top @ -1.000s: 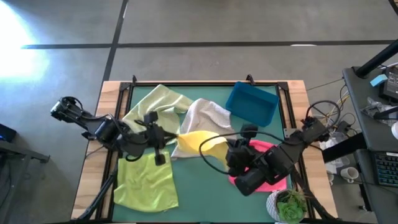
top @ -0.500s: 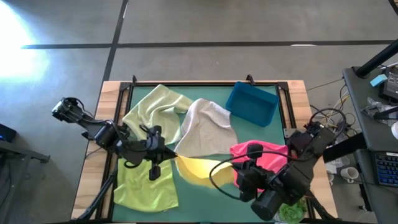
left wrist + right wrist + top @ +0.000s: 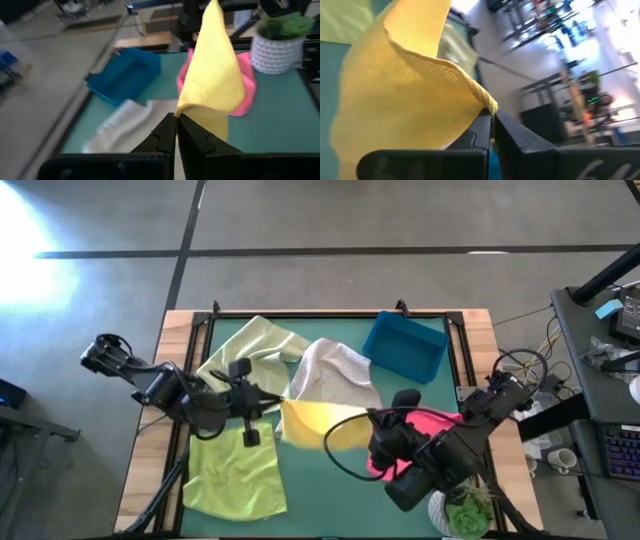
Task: Fold microfiber towels
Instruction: Fold the yellow microfiber cloth
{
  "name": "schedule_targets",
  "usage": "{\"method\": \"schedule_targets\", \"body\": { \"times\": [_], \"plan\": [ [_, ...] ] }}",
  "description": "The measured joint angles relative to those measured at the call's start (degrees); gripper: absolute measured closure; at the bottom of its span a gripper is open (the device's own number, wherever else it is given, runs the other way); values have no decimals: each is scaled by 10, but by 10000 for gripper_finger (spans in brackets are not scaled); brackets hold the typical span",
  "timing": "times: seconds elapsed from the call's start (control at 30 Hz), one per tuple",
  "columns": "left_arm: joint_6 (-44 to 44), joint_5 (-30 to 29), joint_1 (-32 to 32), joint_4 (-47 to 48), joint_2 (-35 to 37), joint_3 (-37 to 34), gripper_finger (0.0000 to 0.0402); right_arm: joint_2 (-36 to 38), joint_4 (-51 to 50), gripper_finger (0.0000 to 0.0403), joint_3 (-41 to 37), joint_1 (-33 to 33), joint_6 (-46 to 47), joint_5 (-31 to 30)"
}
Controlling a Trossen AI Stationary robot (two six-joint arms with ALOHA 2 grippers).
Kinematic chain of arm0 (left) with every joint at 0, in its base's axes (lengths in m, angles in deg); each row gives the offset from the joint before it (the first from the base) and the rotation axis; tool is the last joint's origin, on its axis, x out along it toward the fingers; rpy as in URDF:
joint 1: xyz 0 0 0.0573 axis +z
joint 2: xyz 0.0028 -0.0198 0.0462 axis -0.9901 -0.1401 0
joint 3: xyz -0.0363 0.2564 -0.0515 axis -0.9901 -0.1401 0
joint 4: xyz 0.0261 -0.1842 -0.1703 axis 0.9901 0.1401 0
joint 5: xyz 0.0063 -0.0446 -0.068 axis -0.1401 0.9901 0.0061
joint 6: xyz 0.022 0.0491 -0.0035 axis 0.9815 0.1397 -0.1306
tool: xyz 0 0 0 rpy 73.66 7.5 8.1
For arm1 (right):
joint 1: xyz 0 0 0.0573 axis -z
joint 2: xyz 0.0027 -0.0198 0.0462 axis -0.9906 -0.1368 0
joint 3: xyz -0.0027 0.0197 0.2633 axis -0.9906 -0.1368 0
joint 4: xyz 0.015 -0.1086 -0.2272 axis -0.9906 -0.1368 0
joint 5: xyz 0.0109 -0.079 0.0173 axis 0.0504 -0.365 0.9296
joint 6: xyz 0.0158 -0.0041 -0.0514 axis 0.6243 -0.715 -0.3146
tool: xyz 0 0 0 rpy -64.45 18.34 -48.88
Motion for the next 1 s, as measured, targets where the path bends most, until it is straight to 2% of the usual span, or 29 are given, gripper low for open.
{"method": "schedule_targets", "body": {
  "times": [0.1, 0.13, 0.23, 0.3, 0.37, 0.5, 0.7, 0.83, 1.0],
  "plan": [
    [2, 6, 0, 0, 18, 0, 401, 0, 6, 394, 0, 3, -23, -21],
    [-4, 24, 0, 0, 26, 0, 402, 0, 11, 394, 0, 3, -25, -21],
    [-83, 135, -3, -2, 40, -9, 401, 0, 50, 394, -10, -6, -22, 9],
    [-162, 234, -11, -2, 41, -22, 401, 1, 99, 394, -31, -14, -22, 59],
    [-222, 283, -26, -7, 29, -43, 401, 1, 170, 394, -66, -24, -22, 126],
    [-297, 312, -70, -53, -12, -109, 401, -4, 321, 394, -157, -46, -22, 237],
    [-419, 370, -106, -228, -96, -199, 401, -7, 486, 394, -274, -73, 44, 343],
    [-463, 380, -129, -317, -149, -218, 401, -7, 535, 394, -324, -88, 88, 388],
    [-509, 379, -148, -334, -200, -217, 401, -7, 568, 394, -362, -98, 144, 413]
  ]
}}
